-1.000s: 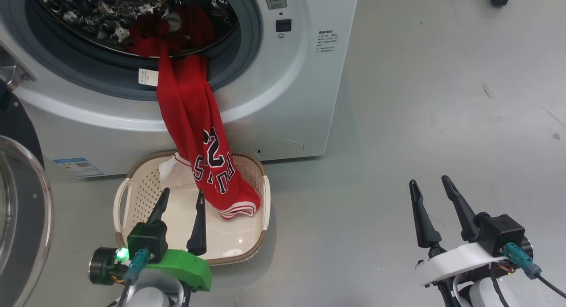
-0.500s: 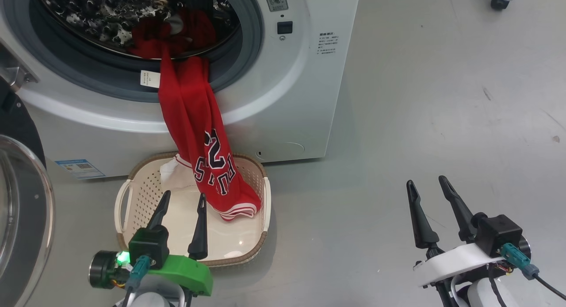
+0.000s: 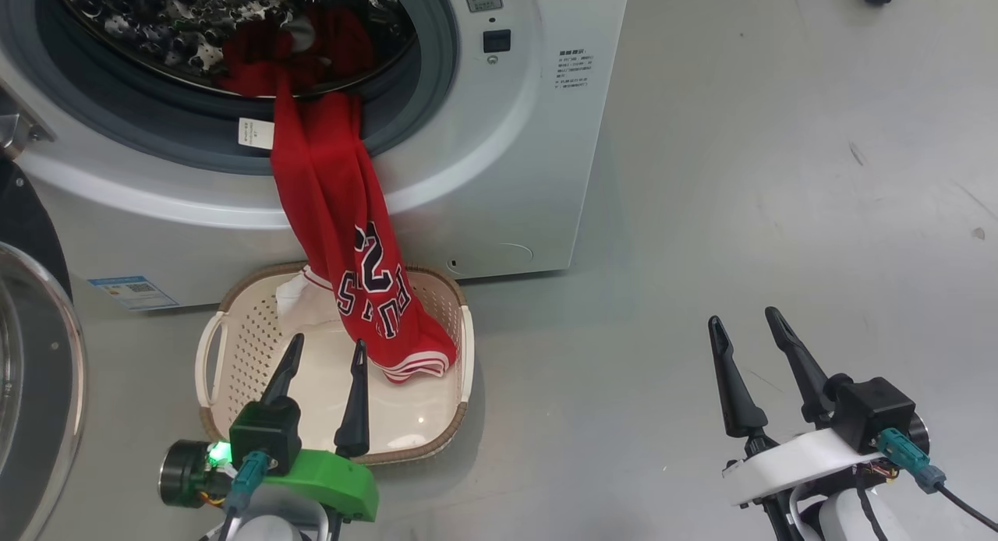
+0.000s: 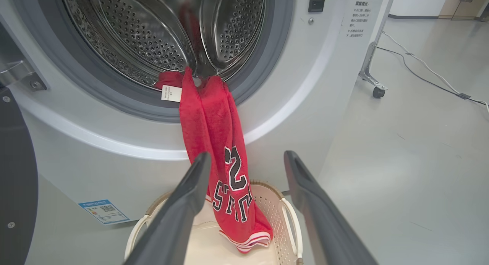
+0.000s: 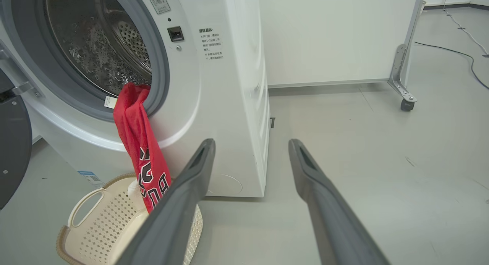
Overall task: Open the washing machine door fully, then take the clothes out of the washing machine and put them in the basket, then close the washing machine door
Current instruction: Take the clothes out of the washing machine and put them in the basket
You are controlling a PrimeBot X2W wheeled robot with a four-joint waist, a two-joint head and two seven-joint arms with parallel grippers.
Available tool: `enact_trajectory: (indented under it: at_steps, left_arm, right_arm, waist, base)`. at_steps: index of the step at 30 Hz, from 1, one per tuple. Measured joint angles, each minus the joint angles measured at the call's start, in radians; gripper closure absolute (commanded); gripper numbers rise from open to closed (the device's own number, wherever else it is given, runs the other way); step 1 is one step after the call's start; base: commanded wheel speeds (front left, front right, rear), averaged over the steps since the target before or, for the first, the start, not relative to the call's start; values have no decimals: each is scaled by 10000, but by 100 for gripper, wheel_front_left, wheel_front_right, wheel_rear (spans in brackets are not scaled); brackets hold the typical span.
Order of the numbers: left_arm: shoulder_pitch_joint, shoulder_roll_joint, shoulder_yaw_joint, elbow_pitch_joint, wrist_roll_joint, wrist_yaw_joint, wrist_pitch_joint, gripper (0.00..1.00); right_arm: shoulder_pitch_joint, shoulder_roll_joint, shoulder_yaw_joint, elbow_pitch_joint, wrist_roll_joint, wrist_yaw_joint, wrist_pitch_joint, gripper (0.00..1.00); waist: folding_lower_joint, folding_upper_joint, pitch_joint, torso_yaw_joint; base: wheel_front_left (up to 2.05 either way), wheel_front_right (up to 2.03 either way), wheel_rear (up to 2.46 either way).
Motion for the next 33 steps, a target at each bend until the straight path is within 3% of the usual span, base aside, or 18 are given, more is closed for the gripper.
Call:
enact_trajectory:
  at_steps: [9,16,33]
  left_arm:
    - [-133,12,8,121,-31,2,61,0]
    - [-1112,15,199,527,-174,2,453,0]
    - [-3870,-23,1009,2867,-832,8,2178,0]
  right_arm:
    - [-34,2,84,-255,0,0,0,0]
    - [-287,0,205,-543,0,4,0,0]
    - [-1702,-17,598,-918,370,107,0,0]
  waist:
    - [0,0,499,-156]
    - [0,0,1166,-331]
    - [0,0,3135,-1150]
  base:
    - [0,0,0]
    - [0,0,0]
    - [0,0,0]
